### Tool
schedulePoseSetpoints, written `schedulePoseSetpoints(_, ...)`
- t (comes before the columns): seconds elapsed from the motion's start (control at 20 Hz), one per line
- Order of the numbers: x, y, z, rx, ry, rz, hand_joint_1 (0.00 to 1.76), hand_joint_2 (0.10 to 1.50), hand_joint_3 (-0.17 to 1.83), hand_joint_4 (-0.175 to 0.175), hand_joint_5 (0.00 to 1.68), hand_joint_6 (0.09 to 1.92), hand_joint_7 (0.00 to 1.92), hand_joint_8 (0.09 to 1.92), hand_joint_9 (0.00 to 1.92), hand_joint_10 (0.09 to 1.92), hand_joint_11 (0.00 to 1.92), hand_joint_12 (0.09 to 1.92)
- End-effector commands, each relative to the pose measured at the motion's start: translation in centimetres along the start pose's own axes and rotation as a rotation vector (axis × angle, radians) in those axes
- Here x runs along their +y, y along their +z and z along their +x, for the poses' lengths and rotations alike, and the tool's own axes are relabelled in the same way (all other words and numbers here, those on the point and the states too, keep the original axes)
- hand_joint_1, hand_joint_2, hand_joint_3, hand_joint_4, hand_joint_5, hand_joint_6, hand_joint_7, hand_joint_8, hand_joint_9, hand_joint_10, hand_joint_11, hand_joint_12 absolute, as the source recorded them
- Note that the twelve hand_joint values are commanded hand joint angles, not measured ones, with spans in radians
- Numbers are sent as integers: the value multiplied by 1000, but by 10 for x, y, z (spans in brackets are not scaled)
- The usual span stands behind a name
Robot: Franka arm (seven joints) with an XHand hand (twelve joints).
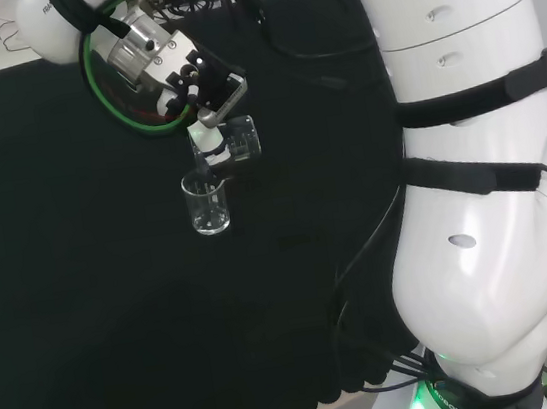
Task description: Pour the water from the handheld beaker into the one on the table.
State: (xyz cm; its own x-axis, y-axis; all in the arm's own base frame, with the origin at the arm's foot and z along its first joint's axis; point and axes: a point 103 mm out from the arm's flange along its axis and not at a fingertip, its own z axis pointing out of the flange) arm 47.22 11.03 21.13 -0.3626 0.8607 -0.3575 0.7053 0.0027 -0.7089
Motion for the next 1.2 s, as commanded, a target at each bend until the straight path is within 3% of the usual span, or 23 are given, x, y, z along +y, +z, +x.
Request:
schedulePoseSetpoints(0.05, 1, -3, 3, -17, 1, 8, 1313, 566, 857, -175, 1209, 847, 1264, 824, 1535, 799, 1193, 810)
schedulePoseSetpoints(0.45, 5, -4, 1, -10, -8, 7, 1313, 566, 858, -175, 1209, 848, 1264, 825, 1534, 798, 1194, 809)
schedulePoseSetpoints(0.8, 8, 5, -6, 21, -32, -29, 1313, 565, 858, -175, 1209, 848, 1263, 826, 1533, 798, 1195, 808)
schedulePoseSetpoints(1.2, 1, 9, -15, 133, -108, -164, 1314, 566, 858, -175, 1208, 849, 1263, 826, 1530, 797, 1190, 808)
